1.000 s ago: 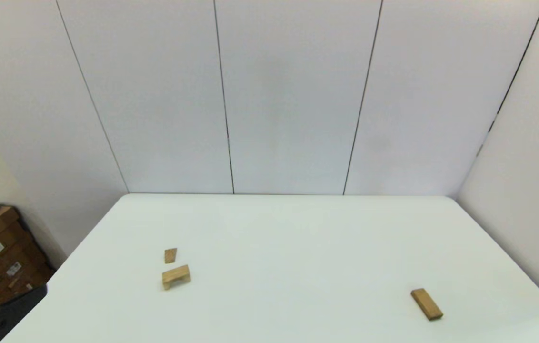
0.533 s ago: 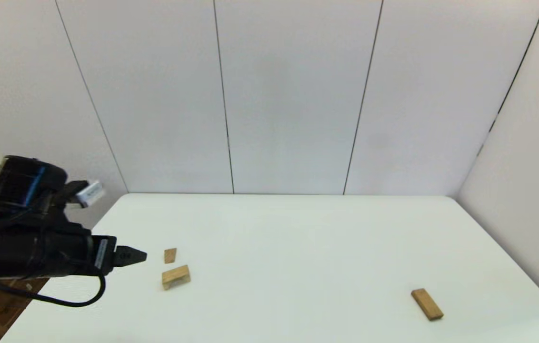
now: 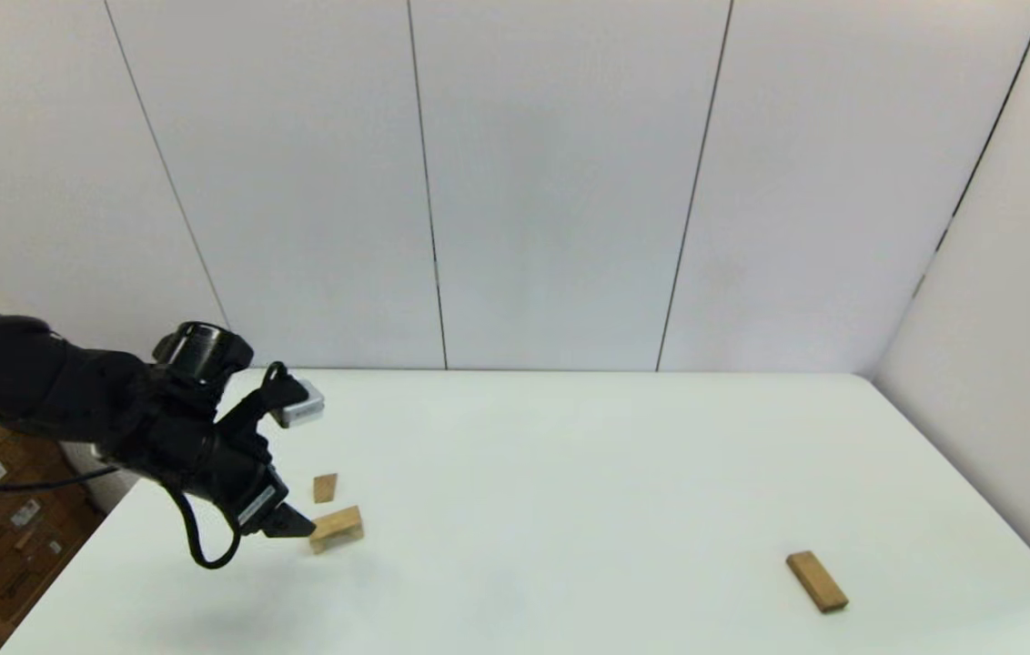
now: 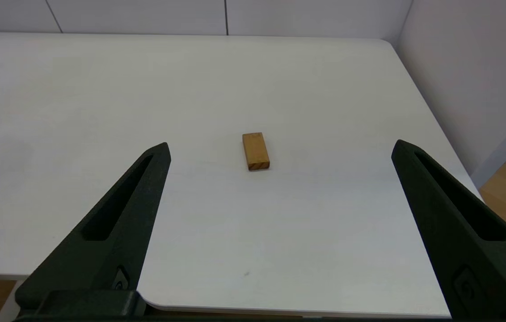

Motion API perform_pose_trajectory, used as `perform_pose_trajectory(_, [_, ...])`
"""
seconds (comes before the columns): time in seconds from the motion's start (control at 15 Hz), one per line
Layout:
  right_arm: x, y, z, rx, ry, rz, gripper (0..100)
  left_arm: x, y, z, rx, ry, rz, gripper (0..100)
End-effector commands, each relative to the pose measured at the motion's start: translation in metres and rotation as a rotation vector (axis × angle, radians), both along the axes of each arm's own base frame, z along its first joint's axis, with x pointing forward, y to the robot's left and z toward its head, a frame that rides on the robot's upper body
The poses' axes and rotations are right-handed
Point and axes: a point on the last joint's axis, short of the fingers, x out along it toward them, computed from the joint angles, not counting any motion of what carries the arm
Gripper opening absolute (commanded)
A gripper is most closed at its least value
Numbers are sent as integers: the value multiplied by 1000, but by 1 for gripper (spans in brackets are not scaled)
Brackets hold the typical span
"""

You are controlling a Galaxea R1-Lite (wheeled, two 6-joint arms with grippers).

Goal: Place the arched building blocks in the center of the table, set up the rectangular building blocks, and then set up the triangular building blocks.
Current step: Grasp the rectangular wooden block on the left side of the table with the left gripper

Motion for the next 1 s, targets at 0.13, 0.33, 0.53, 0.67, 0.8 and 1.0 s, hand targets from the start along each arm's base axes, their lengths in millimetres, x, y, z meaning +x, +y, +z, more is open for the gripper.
perform_pose_trajectory(0.13, [0,0,0,0,0,1,100,34,8,-36,31,48,-51,100])
perform_pose_trajectory(0.33, [0,0,0,0,0,1,100,40,3,-49,54,58,-132,100])
perform_pose_trajectory(0.53, [0,0,0,0,0,1,100,38,-9,-50,13,81,-182,100])
perform_pose_trajectory(0.67, [0,0,0,0,0,1,100,33,-18,-50,-2,120,-210,100])
perform_pose_trajectory(0.8, [0,0,0,0,0,1,100,32,-23,-54,-2,135,-226,100])
perform_pose_trajectory(1.0, [0,0,0,0,0,1,100,34,-27,-62,-2,151,-240,100])
